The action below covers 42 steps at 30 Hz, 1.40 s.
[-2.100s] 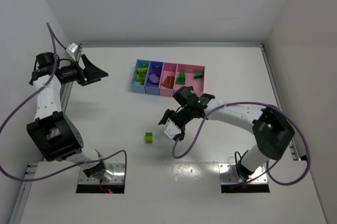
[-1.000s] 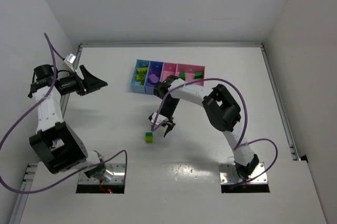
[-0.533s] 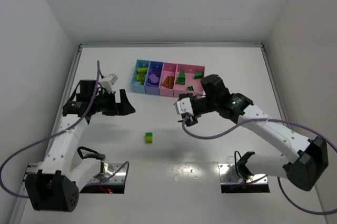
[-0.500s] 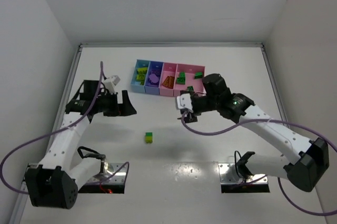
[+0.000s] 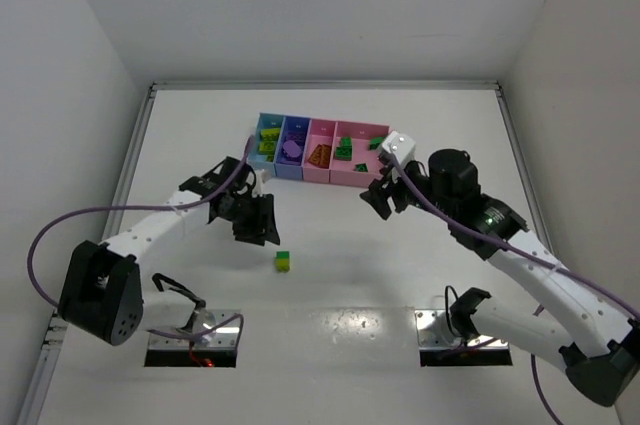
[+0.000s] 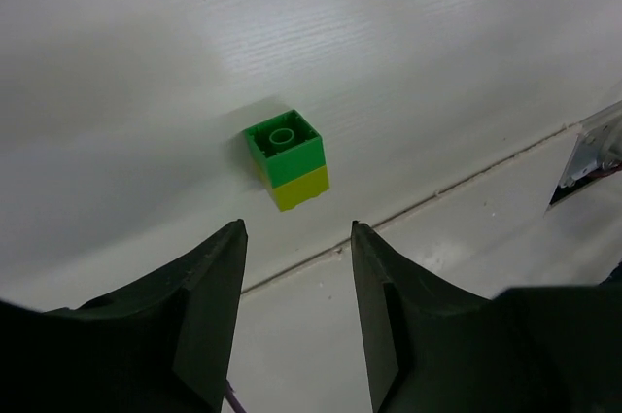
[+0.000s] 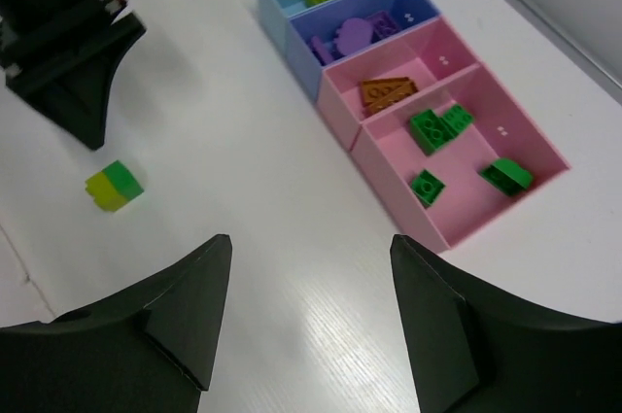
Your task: Sort the legos into containers by color
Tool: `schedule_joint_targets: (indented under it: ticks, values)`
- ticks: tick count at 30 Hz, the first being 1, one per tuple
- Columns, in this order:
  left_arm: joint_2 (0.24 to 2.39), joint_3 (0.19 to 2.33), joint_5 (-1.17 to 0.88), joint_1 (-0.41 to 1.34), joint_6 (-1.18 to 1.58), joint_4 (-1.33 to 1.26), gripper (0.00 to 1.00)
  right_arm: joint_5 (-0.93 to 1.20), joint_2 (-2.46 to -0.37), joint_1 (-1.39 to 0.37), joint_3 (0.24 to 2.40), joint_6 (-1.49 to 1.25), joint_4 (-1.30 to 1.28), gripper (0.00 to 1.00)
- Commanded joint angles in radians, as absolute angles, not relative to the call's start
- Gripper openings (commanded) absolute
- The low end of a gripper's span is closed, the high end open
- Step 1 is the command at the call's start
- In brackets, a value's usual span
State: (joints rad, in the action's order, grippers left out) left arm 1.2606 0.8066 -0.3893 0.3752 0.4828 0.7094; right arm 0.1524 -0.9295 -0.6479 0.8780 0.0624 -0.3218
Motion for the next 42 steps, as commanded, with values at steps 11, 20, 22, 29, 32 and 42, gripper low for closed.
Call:
schedule_joint_targets:
  ticks: [11,20,22,29,32,42]
  values:
    - [1.433,0.925,-0.247,0.577,0.669,0.641,0.55,0.106,-0.857,-0.555,0.854,0.014,-0.362,0.67]
    - [1.508,0.957,-0.160,0.577,0.678,0.664,0.62,0.115,-0.828,-0.546,0.836,0.014,-0.362,0.67]
    - [1.531,0.957,-0.160,0.577,0.669,0.664,0.63,0.115,-0.828,-0.537,0.836,0.014,-0.362,0.67]
    - [1.577,0.966,-0.160,0.586,0.669,0.664,0.61,0.106,-0.810,-0.528,0.818,0.014,-0.362,0.67]
    - [1.586,0.966,-0.160,0.595,0.669,0.673,0.61,0.097,-0.801,-0.528,0.818,0.014,-0.371,0.67]
    - [1.595,0.957,-0.169,0.624,0.687,0.683,0.61,0.097,-0.782,-0.509,0.799,0.014,-0.371,0.67]
